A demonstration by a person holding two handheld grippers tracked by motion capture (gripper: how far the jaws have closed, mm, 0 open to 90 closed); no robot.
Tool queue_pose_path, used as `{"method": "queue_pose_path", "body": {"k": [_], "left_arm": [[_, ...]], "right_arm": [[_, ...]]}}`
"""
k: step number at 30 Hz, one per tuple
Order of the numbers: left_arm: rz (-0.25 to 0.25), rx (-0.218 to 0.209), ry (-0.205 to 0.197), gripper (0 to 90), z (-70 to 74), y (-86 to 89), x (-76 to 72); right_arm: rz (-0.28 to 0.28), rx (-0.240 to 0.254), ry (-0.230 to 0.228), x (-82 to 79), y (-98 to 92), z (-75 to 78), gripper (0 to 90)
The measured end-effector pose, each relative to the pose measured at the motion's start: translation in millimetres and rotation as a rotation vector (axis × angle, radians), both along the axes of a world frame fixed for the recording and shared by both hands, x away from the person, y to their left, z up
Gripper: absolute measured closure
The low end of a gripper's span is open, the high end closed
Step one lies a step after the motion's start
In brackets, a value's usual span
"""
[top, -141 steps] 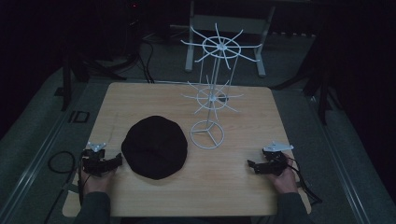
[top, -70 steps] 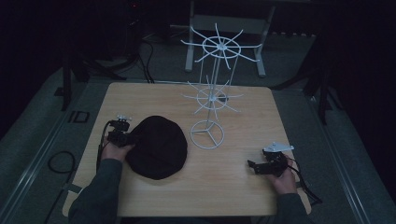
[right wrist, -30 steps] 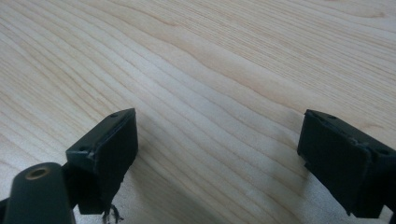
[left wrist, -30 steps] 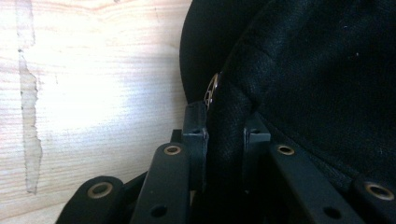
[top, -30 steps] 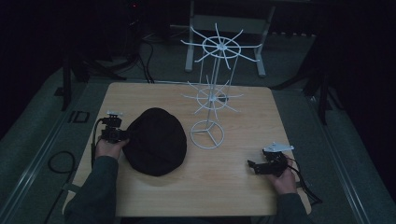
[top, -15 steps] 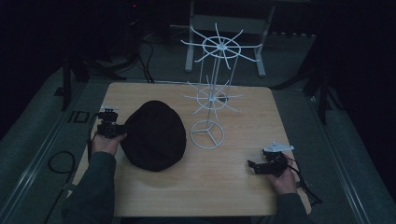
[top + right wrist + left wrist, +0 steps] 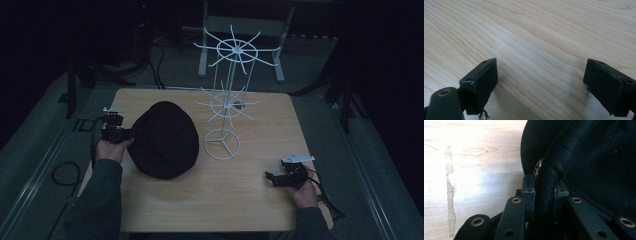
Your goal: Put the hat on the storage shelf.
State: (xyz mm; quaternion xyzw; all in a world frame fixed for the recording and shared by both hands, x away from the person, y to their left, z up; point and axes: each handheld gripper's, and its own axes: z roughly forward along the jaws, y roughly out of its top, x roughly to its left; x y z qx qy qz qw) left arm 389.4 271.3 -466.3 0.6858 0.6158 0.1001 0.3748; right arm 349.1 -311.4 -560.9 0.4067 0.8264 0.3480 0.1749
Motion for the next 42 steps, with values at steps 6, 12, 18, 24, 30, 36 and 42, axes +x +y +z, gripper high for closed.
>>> {"method": "queue_pose_path", "body": {"k": [6,12,18,24,30,36,42], "left_arm": [[-0.003,-0.013,-0.010,78.0,4.5,2.4,-0.6],[-0.001,-0.044,-0.020,78.0,6.6,3.4,-0.7],[-0.008,-0.076,-0.037,78.0,10.9,3.9,-1.7],[-0.004,-0.115,-0.050,77.9,13.0,6.4,-2.6],[-0.006,-0.140,-0.065,78.0,16.7,9.6,-3.3],[-0.010,-0.153,-0.084,77.9,23.8,10.7,-4.2],[-0.009,-0.185,-0.097,77.9,28.6,12.6,-4.8]], "right_arm": [[-0.001,0.000,0.000,0.0,0.0,0.0,12.1],[-0.003,0.000,0.000,-0.1,0.2,0.0,12.1],[-0.003,0.000,0.000,-0.1,0.2,0.0,12.1],[-0.003,0.000,0.000,-0.1,0.2,0.0,12.1],[-0.003,0.000,0.000,-0.1,0.2,0.0,12.1],[-0.003,0.000,0.000,-0.1,0.3,0.0,12.1],[-0.003,0.000,0.000,-0.1,0.2,0.0,12.1]]}}
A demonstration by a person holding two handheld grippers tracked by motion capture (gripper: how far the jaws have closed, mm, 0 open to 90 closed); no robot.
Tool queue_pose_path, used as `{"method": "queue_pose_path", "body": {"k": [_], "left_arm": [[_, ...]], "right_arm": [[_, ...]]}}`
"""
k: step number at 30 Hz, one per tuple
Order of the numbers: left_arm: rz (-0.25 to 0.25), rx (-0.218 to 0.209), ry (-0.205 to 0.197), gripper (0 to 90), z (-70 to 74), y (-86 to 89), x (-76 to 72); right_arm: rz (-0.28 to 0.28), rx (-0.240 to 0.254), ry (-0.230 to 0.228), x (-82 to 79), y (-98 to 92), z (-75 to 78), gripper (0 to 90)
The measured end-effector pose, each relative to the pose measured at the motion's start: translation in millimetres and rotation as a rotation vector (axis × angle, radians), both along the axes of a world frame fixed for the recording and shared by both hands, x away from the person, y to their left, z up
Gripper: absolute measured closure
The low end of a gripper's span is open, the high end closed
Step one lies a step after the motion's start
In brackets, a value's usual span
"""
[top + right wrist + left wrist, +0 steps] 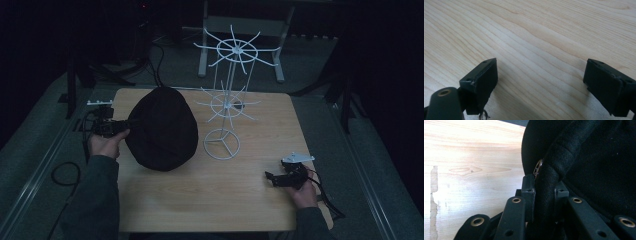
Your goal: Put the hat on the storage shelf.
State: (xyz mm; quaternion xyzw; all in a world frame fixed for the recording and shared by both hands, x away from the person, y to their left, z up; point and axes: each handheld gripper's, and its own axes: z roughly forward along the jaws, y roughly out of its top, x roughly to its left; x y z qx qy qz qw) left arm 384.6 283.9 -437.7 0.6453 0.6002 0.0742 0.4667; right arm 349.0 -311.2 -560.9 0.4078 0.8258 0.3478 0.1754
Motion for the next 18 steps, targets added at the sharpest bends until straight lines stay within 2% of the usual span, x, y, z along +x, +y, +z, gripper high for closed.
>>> {"method": "queue_pose_path", "body": {"k": [12,18], "left_arm": [[-0.005,-0.016,-0.010,77.9,2.4,0.9,-0.4],[-0.006,-0.045,-0.013,77.9,2.2,0.6,0.5]], "right_arm": [[-0.002,0.000,0.000,-0.1,0.2,0.0,12.1],[-0.001,0.000,-0.001,-0.1,0.1,0.0,12.1]]}}
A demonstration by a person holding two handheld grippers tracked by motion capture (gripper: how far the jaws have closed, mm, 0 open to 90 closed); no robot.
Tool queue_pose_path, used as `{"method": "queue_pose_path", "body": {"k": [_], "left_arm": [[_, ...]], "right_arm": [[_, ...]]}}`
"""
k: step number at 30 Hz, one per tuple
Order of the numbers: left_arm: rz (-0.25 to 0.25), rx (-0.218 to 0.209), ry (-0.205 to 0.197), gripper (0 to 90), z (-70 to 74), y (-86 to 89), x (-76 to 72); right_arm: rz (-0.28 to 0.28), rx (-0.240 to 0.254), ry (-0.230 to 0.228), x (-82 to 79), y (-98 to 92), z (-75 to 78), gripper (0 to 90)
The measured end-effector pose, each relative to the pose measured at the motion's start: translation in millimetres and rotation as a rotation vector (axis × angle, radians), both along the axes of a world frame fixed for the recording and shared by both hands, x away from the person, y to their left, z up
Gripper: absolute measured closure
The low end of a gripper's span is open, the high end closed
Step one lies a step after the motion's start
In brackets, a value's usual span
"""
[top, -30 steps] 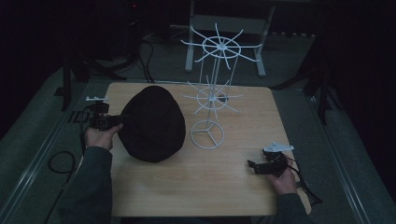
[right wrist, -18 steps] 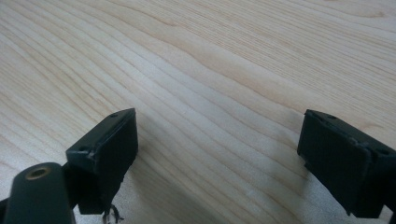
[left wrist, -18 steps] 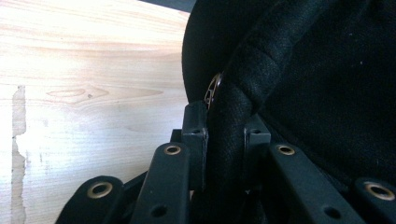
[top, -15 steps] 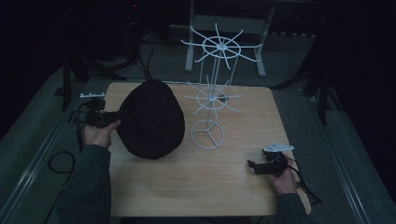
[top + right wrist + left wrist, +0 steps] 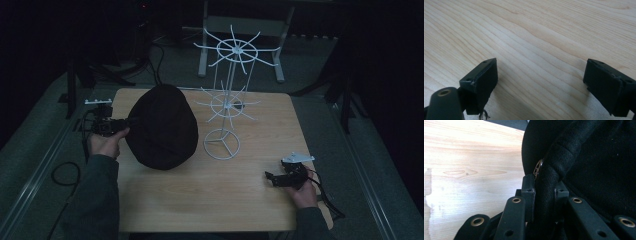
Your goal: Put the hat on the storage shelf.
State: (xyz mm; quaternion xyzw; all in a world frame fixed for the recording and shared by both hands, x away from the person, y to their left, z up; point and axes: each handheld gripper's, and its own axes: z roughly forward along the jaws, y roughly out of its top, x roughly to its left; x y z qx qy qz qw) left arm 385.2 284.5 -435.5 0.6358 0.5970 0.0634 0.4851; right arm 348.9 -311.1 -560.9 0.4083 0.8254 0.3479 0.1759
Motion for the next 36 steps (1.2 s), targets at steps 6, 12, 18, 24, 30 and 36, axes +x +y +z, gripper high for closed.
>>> {"method": "queue_pose_path", "body": {"k": [6,12,18,24,30,36], "left_arm": [[0.002,-0.048,-0.003,77.9,0.4,0.7,1.1],[0.000,-0.070,-0.005,78.0,1.8,1.8,0.7],[0.000,-0.091,-0.014,77.9,5.2,2.5,1.0],[-0.004,-0.116,-0.023,77.9,9.1,3.0,1.3],[-0.003,-0.141,-0.030,77.9,12.0,3.6,2.1],[-0.017,-0.157,-0.035,78.0,15.6,3.1,1.9]], "right_arm": [[-0.001,0.001,-0.001,0.0,0.1,0.0,12.1],[-0.001,0.001,-0.001,0.0,0.1,0.0,12.1],[-0.002,0.001,-0.001,0.0,0.1,0.0,12.1],[-0.002,0.001,-0.001,0.0,0.1,0.0,12.1],[-0.002,0.001,0.000,0.0,0.2,0.0,12.1],[-0.002,0.001,0.000,0.0,0.2,0.0,12.1]]}}
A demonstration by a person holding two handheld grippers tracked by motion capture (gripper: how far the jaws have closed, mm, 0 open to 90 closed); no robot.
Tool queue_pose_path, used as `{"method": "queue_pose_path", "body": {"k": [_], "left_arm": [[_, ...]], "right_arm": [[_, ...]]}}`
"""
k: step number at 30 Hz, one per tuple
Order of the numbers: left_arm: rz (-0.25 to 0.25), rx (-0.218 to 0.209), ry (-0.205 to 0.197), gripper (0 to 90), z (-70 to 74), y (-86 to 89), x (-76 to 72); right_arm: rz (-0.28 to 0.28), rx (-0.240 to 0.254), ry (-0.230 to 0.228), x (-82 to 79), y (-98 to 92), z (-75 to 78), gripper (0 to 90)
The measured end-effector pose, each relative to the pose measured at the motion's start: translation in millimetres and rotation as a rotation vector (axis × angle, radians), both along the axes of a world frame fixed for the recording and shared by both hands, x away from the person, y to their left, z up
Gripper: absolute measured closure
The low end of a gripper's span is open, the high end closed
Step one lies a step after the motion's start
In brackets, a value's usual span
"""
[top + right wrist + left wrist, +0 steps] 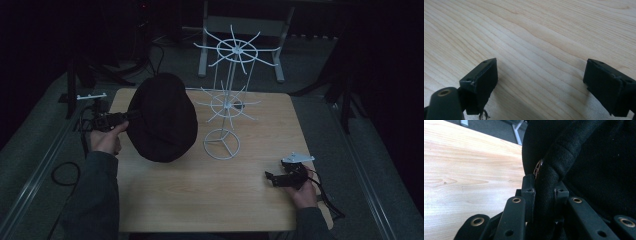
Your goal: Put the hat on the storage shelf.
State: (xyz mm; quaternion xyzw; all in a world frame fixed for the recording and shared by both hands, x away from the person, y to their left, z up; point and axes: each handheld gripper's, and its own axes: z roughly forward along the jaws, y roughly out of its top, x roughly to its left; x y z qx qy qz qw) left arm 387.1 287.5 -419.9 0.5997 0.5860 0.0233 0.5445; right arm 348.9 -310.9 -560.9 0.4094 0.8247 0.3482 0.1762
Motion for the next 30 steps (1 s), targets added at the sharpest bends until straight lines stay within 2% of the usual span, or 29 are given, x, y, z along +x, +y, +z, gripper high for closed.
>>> {"method": "queue_pose_path", "body": {"k": [13,30], "left_arm": [[-0.002,-0.002,-0.008,78.0,6.0,0.1,0.7],[-0.010,-0.033,-0.021,78.0,13.7,-1.2,2.6]], "right_arm": [[0.000,0.001,0.000,0.0,0.1,0.0,12.1],[0.000,0.000,0.000,0.0,0.0,0.0,12.1]]}}
